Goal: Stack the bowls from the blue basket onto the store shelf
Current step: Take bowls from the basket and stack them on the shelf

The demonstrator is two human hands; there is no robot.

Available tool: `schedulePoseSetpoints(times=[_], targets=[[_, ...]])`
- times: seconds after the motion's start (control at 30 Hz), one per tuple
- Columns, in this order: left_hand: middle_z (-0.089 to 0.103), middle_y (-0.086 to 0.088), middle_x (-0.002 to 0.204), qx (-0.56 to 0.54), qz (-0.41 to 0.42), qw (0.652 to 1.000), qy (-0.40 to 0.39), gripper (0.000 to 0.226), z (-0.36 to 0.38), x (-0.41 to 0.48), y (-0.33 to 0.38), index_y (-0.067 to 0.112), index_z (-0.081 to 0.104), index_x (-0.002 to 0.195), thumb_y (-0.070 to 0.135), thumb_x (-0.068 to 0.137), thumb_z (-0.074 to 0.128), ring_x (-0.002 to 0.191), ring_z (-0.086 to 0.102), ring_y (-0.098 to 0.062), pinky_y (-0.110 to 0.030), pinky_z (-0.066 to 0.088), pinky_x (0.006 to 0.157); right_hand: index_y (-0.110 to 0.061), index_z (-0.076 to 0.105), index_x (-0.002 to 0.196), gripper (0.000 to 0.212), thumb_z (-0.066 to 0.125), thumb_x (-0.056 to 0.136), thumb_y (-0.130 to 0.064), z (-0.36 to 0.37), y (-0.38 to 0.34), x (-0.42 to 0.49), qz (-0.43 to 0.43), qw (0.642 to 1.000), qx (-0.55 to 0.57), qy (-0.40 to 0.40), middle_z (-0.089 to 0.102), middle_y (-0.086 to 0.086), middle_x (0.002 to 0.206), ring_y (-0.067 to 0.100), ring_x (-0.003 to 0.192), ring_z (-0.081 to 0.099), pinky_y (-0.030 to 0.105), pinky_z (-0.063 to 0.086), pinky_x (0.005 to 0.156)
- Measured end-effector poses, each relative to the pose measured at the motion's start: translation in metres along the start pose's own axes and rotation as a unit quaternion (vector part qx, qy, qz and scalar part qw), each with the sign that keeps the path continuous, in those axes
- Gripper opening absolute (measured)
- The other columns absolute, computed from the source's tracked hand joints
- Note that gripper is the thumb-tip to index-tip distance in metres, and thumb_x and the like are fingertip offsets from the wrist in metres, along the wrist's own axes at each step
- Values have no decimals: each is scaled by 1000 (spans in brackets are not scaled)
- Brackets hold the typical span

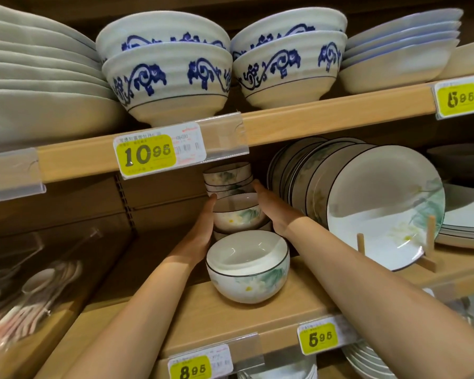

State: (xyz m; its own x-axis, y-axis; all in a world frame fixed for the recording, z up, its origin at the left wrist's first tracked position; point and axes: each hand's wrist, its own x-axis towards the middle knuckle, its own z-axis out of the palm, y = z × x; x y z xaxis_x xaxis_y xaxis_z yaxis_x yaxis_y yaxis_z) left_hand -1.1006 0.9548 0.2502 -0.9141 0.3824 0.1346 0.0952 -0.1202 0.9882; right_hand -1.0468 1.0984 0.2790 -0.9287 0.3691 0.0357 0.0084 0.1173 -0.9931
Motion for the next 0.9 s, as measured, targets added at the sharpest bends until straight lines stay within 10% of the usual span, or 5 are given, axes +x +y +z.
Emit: schedulePoseSetpoints(times=[0.67,0.9], targets=[[73,-1,100,115,-39,991,49,54,1,-18,-2,28,58,127,63,94,34,88,70,-14,-28,48,66,-13,32,149,70,22,98,-60,-1,14,3,32,999,-21,4,35,12,153,28,138,36,34,25,113],[70,-7,114,102,-59,992,42,54,1,-27,4,25,59,126,61,96,32,104,66,-21,-38,51,92,-13,33,148,68,26,98,-58,-4,10,-5,41,999,18,-10,40,12,150,27,133,42,27,32,100]])
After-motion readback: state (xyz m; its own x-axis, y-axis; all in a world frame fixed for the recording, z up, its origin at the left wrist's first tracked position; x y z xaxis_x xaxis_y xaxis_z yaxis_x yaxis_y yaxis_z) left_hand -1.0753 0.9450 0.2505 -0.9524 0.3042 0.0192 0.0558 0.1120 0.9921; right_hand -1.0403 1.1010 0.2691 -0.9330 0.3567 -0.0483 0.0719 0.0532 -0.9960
